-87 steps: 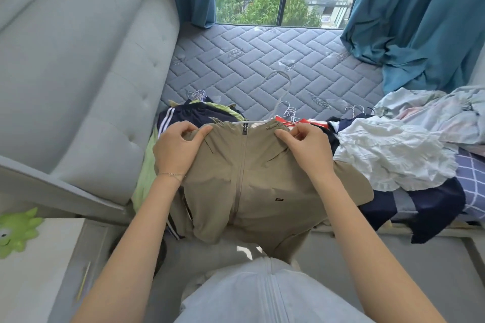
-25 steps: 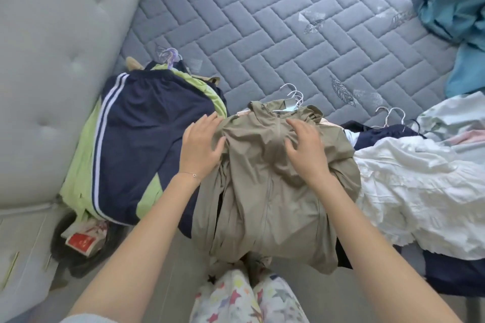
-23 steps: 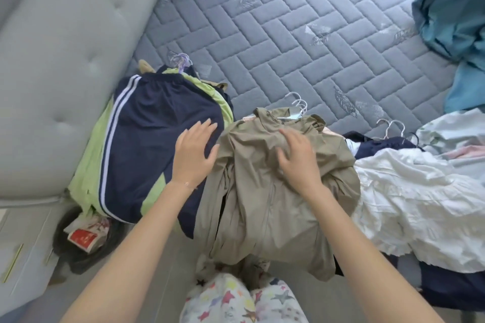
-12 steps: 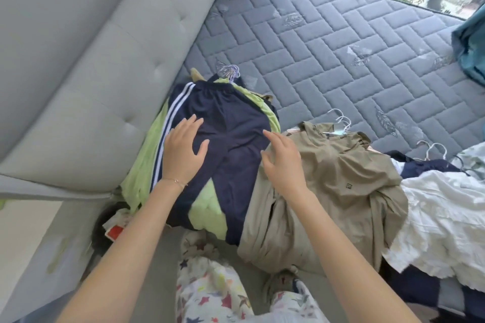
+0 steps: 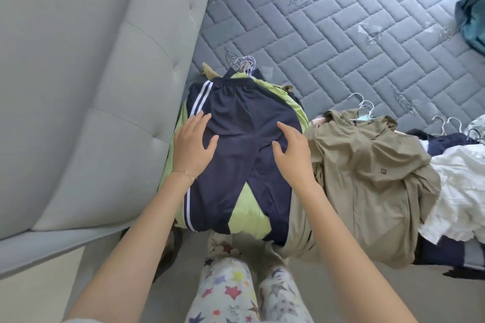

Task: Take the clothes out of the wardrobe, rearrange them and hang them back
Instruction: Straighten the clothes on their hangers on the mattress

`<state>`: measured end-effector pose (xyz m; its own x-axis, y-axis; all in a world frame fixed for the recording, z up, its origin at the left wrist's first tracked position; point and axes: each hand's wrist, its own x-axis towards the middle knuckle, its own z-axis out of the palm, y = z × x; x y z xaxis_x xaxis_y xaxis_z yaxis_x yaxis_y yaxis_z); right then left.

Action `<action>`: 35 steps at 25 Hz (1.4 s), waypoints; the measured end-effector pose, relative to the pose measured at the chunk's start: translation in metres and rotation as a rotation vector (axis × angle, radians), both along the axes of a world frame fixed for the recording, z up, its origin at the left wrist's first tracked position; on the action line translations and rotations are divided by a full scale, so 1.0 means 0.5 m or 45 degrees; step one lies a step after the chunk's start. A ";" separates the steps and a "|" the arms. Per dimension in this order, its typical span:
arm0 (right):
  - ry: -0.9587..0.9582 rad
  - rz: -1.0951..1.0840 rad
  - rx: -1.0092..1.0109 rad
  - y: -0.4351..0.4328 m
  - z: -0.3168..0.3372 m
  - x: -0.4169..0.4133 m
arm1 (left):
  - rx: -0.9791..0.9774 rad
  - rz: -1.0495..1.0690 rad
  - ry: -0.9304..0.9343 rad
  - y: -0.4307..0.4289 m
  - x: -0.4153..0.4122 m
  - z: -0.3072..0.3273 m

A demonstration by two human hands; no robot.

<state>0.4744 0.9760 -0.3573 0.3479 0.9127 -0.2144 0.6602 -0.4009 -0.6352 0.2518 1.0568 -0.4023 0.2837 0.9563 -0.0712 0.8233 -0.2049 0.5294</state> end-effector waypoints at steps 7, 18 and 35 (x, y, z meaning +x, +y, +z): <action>0.009 -0.030 -0.049 0.082 -0.077 0.010 | -0.061 0.000 -0.009 0.101 -0.006 -0.081; -0.078 0.131 -0.046 0.285 -0.367 0.092 | -0.011 -0.135 0.144 0.288 0.061 -0.354; -0.345 0.133 0.011 0.475 -0.613 0.158 | 0.187 -0.004 0.466 0.483 0.117 -0.562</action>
<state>0.5533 1.2135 -0.6638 0.2958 0.9478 -0.1190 0.8435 -0.3176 -0.4332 0.3101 1.2984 -0.6834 0.2682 0.9629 -0.0309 0.9513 -0.2597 0.1660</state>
